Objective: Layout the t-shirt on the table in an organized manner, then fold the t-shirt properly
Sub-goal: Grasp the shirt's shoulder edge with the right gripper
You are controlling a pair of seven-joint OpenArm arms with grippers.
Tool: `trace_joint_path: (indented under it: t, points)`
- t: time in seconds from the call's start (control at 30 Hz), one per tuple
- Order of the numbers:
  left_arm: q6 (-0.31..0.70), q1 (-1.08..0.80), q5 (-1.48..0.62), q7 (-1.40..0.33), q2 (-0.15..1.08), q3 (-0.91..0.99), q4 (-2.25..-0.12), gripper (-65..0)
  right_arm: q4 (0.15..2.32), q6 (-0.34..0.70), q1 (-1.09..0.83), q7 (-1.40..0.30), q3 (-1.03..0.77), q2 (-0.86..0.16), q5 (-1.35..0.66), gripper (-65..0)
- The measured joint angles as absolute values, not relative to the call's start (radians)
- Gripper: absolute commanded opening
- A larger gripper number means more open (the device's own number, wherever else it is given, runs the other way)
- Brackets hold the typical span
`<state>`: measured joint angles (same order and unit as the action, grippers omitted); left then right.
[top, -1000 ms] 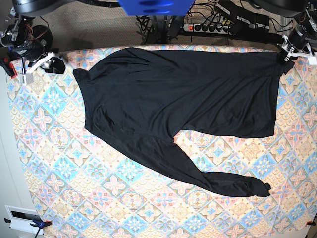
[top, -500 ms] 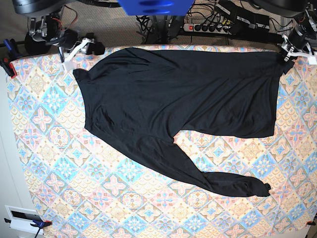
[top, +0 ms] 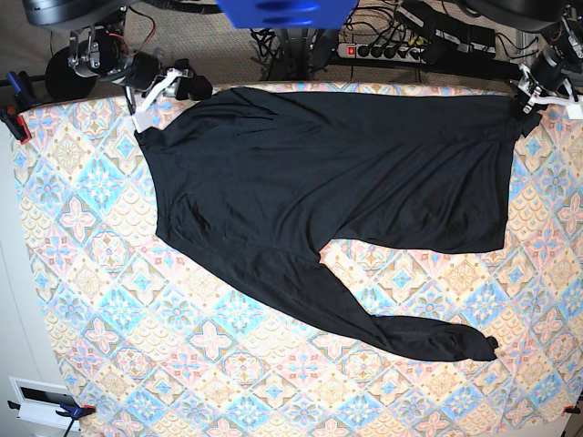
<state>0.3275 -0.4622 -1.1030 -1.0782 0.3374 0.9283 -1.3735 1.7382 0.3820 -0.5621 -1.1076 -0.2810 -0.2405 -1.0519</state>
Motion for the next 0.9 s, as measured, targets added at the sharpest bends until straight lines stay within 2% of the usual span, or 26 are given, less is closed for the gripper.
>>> trace_joint_path:
  t: [0.57,0.9]
  points:
    - [0.325,-0.447,-1.102,-1.077,0.336,0.928,-1.374,-59.7,1.734,0.382,-0.515,-1.12,-0.251,-0.18,-1.048,-39.0]
    - [0.326,-0.434,-1.058,-1.077,0.332,0.929,-1.373,-59.7,1.732,0.381,-0.512,-1.127,-0.22,-0.18,-1.047,-40.0]
